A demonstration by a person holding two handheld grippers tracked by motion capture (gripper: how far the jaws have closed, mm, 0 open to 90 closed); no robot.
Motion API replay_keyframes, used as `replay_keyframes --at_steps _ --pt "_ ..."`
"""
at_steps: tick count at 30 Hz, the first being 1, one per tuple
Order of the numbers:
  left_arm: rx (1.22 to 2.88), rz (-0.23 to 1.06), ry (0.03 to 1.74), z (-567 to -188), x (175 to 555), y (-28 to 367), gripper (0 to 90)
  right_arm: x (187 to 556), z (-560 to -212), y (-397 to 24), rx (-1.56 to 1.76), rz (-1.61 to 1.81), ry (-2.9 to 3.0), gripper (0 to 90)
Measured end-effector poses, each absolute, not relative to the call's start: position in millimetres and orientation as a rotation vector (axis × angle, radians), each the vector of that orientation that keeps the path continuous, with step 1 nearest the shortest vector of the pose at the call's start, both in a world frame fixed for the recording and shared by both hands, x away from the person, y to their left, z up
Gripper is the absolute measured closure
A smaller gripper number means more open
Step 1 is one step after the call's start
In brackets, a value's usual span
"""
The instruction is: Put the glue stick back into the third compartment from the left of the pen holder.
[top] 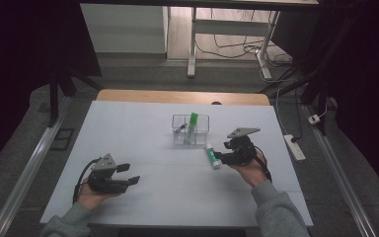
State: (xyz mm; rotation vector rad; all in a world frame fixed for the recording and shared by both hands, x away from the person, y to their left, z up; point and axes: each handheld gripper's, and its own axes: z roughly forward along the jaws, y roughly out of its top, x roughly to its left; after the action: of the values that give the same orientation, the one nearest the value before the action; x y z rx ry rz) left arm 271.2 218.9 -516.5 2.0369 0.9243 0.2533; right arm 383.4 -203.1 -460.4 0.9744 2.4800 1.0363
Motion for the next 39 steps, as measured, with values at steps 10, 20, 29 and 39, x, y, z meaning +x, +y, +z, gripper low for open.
replay_keyframes --at_steps 10,20,29,39 --pt "2.043 0.25 0.935 -518.6 272.2 217.9 34.1 403.6 -465.0 -187.8 1.016 0.983 2.525 38.9" --pt "2.059 0.236 0.932 -520.3 273.3 217.2 34.0 420.9 -475.6 -176.7 1.078 0.898 2.569 38.5" --pt "2.062 0.235 0.937 -521.4 273.8 218.1 33.9 427.9 -481.8 -166.9 1.097 0.865 2.581 38.4" --pt "2.05 0.217 0.933 -521.7 274.9 219.2 33.3 433.5 -486.5 -161.7 1.127 0.832 2.583 38.8"
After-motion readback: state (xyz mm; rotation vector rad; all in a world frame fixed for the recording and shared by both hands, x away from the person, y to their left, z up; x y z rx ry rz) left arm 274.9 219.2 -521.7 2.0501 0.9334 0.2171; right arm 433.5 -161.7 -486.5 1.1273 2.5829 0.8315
